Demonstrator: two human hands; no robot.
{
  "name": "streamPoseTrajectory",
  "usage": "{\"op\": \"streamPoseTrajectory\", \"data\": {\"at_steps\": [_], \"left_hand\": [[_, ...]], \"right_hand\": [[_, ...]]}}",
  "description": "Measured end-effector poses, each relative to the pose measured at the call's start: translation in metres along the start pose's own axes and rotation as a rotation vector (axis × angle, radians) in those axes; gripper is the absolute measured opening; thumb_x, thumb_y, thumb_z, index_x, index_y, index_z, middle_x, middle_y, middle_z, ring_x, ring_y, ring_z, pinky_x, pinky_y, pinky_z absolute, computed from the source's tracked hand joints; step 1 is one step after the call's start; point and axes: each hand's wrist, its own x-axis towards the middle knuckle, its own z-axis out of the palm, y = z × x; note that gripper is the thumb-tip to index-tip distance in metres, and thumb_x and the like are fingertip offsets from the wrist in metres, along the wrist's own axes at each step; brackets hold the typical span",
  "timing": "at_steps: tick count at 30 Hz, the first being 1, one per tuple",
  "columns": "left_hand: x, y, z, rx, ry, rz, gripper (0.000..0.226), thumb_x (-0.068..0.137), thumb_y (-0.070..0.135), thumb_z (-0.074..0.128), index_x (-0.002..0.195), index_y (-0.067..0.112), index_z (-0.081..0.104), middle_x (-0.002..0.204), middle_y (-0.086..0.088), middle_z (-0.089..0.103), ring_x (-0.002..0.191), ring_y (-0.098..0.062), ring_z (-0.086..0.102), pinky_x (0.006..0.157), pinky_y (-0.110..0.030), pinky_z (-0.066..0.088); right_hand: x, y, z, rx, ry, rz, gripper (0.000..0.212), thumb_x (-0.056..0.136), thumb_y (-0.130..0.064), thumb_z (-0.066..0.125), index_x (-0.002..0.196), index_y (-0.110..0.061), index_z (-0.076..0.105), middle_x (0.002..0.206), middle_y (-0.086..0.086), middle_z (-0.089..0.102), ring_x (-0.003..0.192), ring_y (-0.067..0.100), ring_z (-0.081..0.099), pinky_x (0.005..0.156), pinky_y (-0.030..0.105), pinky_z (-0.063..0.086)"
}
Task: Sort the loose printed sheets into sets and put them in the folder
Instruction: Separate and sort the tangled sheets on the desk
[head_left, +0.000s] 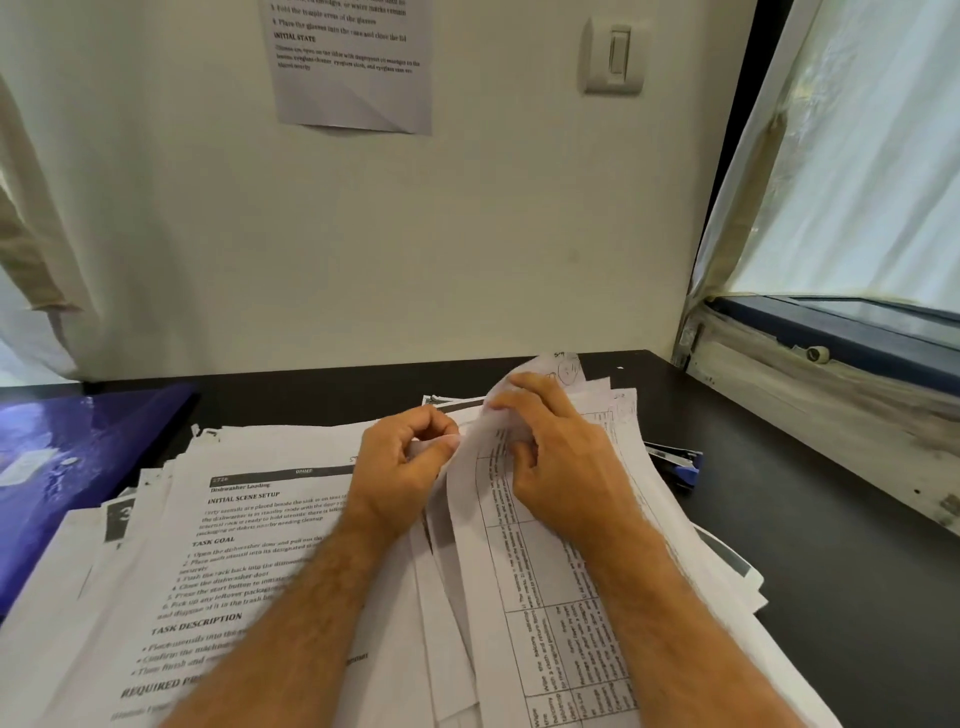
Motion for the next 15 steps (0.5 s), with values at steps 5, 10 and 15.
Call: {"op": "streamPoseTrajectory", "data": {"at_steps": [5,10,15], "left_hand": [[-0.002,0.000,0.003,0.032,-0.072,0.001,0.018,0.083,0.040,0.058,0.079,0.025,0.068,0.077,0.011,0.071,0.077,-0.018,0.070,0.064,-0.022,0.058],[0.000,-0.003,0.001,-0.071,-0.022,-0.066,0.045,0.093,0.036,0.045,0.064,0.011,0.070,0.067,-0.001,0.069,0.067,-0.019,0.067,0.059,-0.022,0.053],[0.007,-0.018,-0.003,0.438,0.092,-0.239,0.030,0.103,0.039,0.048,0.101,0.023,0.074,0.114,0.003,0.072,0.097,-0.012,0.068,0.083,-0.027,0.059]], "right_hand": [[0.004,-0.005,-0.007,-0.035,-0.069,0.022,0.048,0.097,-0.018,0.057,0.137,-0.042,0.047,0.159,-0.015,0.024,0.104,0.011,0.061,0.082,0.024,0.058],[0.009,0.001,-0.007,-0.139,-0.249,0.121,0.020,0.097,-0.022,0.057,0.108,-0.033,0.069,0.106,-0.013,0.064,0.097,0.011,0.061,0.084,0.022,0.055],[0.011,0.008,-0.007,-0.115,-0.336,0.200,0.021,0.091,-0.018,0.062,0.103,-0.030,0.075,0.099,-0.011,0.069,0.089,0.011,0.061,0.083,0.028,0.057]]}}
